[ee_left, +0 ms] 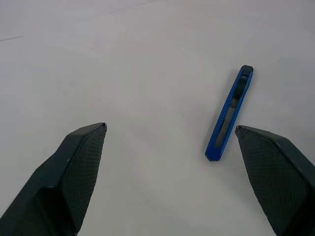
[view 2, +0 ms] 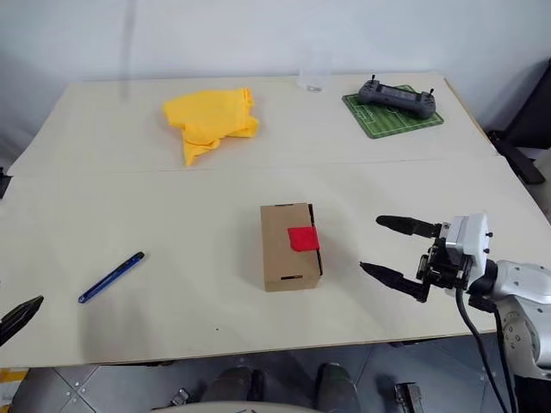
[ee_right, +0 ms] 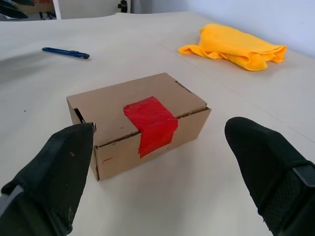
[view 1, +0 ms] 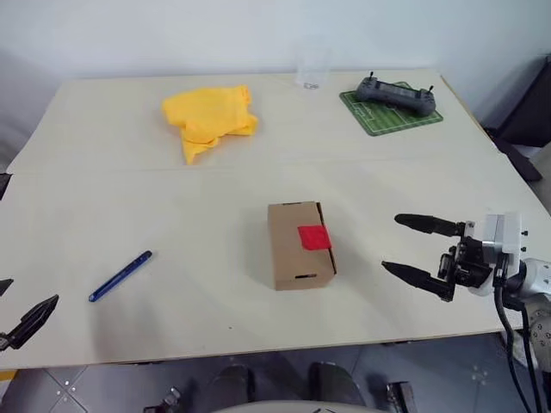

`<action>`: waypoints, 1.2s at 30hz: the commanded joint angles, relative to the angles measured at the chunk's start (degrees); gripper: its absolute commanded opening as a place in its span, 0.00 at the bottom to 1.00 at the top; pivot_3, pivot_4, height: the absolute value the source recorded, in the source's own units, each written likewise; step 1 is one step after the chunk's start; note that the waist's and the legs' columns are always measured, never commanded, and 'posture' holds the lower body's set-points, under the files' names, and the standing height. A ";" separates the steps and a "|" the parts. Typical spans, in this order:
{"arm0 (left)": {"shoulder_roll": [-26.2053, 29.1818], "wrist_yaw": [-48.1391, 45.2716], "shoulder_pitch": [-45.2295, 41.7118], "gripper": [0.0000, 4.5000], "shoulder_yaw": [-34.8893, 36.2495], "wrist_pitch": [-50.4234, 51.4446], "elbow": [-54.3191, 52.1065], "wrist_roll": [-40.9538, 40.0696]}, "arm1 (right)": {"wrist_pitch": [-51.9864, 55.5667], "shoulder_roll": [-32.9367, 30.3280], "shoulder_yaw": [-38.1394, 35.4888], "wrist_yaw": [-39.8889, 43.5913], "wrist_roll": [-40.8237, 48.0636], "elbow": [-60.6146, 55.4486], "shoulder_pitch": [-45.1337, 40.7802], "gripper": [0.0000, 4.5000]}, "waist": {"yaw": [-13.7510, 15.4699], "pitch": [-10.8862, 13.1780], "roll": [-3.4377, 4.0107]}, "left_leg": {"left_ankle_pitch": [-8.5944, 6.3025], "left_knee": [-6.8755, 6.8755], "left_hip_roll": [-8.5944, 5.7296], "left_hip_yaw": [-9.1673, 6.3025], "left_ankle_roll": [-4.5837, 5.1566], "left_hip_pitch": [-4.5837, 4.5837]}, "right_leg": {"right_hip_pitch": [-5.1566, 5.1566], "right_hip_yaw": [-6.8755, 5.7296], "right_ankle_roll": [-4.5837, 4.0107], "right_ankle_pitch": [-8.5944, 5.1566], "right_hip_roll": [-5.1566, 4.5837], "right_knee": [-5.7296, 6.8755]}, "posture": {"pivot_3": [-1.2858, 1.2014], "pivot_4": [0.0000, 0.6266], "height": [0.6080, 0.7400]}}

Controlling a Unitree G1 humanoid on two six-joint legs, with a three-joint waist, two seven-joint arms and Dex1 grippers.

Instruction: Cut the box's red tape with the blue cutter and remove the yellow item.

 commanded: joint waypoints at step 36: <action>-17.12 3.51 -49.69 0.15 -67.20 10.89 0.06 11.70 | 6.44 10.21 26.32 -12.85 -24.16 23.72 -30.34 0.00 | 0.17 -0.05 0.10 | 0.06 0.28 -0.13 0.17 0.00 0.09 | -0.01 0.06 0.02 0.12 0.31 0.61 | 0.52 0.24 1.00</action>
